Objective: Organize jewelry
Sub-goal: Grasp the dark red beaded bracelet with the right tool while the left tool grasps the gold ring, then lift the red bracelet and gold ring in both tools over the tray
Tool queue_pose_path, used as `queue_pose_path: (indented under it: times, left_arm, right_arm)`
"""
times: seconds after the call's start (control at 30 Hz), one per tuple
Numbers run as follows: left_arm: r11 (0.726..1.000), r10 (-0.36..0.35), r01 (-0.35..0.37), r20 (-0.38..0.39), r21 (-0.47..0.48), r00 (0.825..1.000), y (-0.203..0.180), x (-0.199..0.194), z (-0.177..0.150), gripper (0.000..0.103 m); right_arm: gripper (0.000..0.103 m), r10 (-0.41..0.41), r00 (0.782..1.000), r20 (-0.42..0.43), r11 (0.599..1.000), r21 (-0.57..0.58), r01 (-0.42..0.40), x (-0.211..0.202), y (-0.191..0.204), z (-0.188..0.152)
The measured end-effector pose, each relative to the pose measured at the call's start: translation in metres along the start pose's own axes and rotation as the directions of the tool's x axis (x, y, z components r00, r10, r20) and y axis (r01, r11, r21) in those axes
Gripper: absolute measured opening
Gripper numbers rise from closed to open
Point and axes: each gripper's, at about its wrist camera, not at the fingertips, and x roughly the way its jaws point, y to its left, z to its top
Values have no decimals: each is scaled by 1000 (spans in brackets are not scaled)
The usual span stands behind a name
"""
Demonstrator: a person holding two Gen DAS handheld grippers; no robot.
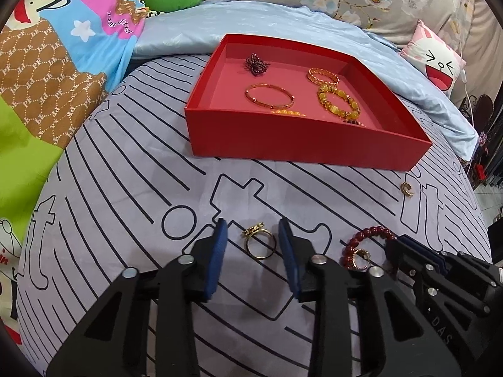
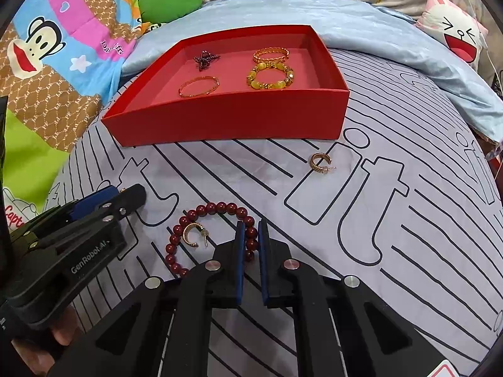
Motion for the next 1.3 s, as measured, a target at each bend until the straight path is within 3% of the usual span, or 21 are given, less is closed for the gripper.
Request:
queue_pose_path:
  times: [0.1, 0.7, 1.3]
  left_arm:
    - [1000, -15, 15, -4, -10, 1000, 7, -3, -3, 20]
    - [999, -34, 34, -8, 5, 999, 8, -15, -10, 19]
    - [997, -68, 67, 26, 29, 997, 1, -47, 7, 19]
  right_arm:
    - [8, 2, 1000, 0, 1000, 2, -2, -1, 0, -1]
    - [7, 48, 999, -3, 997, 60, -48, -8, -6, 2]
    - [7, 115, 988, 100, 993, -36, -112, -61, 28, 27]
